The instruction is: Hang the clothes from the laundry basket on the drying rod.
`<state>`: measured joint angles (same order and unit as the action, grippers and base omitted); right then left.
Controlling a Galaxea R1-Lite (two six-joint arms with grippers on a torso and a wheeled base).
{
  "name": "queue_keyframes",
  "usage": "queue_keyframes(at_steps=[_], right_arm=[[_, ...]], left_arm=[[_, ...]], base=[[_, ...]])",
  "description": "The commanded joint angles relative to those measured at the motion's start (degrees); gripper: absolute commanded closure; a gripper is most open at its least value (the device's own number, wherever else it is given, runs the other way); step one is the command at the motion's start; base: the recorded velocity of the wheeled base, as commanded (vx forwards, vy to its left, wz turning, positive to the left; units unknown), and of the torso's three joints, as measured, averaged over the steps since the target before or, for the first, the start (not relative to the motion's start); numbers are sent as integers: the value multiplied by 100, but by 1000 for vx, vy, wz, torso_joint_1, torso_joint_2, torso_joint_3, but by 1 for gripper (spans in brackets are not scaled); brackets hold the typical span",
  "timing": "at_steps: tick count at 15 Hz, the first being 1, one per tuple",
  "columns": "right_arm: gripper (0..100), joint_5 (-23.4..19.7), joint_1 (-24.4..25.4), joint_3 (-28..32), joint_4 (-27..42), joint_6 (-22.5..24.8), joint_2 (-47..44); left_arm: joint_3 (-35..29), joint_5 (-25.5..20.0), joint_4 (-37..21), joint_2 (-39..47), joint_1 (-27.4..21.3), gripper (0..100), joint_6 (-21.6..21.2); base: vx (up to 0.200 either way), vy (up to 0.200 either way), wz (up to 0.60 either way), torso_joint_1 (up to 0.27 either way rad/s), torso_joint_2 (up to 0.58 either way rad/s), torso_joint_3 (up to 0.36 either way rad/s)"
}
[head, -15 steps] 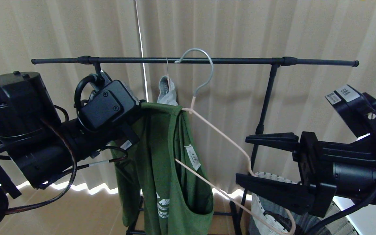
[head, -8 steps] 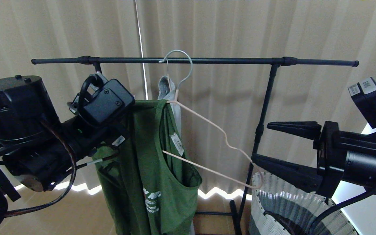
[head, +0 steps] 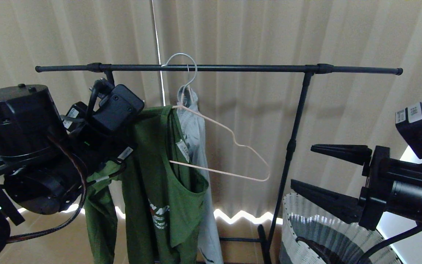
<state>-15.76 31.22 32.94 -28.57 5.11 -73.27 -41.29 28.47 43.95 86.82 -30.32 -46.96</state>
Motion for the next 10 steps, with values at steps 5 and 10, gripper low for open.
queue_keyframes(at_steps=[5,10], right_arm=[[0,399,543,-420,27,-54,-83],[0,917,1343,-508,-263,-581,-610]], left_arm=[[-301,10,-378,1,-44,100,451],[-837,10,-1143,-7,-308,100,1391]], base=[[0,0,0,0,0,0],[0,0,0,0,0,0]])
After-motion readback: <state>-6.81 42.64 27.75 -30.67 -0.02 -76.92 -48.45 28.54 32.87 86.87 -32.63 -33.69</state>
